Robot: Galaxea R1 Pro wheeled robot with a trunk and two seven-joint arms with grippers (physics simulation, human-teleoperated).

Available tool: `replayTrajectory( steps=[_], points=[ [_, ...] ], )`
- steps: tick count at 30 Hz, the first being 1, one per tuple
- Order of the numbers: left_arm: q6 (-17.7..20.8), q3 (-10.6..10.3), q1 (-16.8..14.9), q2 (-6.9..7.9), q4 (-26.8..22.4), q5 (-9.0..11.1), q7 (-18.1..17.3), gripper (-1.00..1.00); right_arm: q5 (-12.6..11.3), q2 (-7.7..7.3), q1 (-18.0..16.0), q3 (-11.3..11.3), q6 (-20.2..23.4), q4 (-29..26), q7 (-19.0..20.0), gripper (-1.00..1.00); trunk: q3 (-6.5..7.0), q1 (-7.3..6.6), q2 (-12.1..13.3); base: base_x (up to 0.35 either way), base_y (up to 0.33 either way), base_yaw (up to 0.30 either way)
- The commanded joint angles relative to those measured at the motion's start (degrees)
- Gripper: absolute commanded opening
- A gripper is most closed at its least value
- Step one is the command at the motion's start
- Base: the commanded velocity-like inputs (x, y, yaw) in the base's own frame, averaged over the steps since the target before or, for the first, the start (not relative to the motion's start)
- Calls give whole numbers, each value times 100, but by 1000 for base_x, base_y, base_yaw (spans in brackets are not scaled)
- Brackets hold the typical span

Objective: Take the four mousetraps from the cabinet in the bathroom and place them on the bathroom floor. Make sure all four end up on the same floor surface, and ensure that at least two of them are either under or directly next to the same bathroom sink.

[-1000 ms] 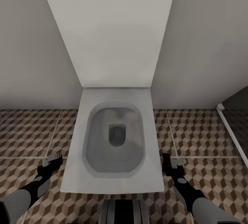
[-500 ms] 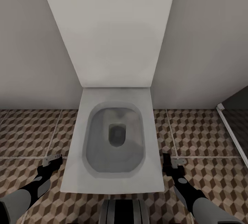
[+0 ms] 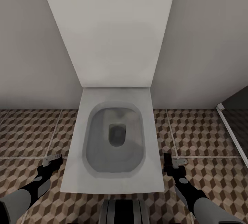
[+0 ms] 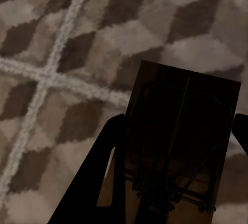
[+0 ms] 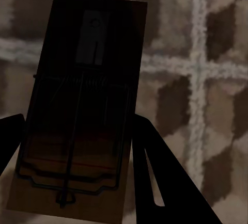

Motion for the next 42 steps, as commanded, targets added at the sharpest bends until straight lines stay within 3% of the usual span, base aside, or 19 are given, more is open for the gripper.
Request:
replayTrajectory(
  steps=[1, 33, 34, 42],
  points=[
    [-11, -49, 0, 4, -14, 13, 53, -100, 39, -1, -3, 9, -12, 6, -25, -100, -3, -1, -1, 0, 0, 0],
    [54, -50, 3, 6, -6, 4, 59, -100, 51, -1, -3, 16, -9, 6, -17, -100, -3, -1, -1, 0, 0, 0],
    [56, -50, 2, 5, -6, 4, 59, 100, 51, -1, -3, 16, -9, 6, -18, 100, -3, -1, -1, 0, 0, 0],
    [52, -50, 3, 12, 3, 4, 60, 100, 51, -1, -3, 16, -11, 6, -20, 100, -3, -1, -1, 0, 0, 0]
  ],
)
